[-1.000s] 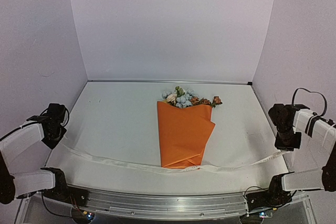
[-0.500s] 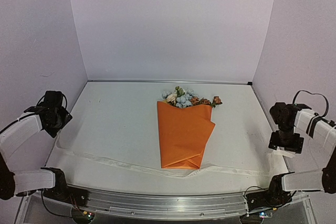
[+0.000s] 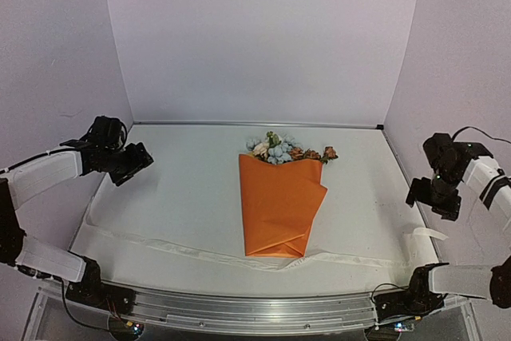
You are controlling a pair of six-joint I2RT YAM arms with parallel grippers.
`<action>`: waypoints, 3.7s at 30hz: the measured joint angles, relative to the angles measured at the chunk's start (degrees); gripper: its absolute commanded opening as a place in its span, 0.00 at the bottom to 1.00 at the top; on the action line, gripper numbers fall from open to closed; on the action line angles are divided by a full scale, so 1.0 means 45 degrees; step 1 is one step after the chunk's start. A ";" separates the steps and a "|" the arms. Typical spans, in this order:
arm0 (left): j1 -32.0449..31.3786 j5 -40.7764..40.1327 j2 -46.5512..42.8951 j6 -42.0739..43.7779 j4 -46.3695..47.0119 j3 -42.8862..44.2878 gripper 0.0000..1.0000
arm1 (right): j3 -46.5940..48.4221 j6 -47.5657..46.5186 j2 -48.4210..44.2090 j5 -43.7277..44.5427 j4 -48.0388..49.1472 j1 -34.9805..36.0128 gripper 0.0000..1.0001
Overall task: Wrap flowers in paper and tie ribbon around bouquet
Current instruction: Straighten the ribbon at the center of the board, then move the folded bouquet with the ribbon.
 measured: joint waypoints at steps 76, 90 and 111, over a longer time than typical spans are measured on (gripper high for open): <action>-0.4569 0.8447 0.8975 -0.1836 0.6126 0.2277 0.45 | -0.1328 1.0462 0.9374 -0.9191 1.7034 0.6764 0.00; -0.4978 0.8208 0.9017 -0.2102 0.5480 0.2609 0.44 | -0.1634 1.1700 0.9089 -0.9146 1.6835 0.7304 0.00; -0.4973 0.5421 0.4527 -0.3354 0.4238 -0.0346 0.52 | -0.2886 1.2412 0.6984 -0.7291 1.5347 0.9712 0.00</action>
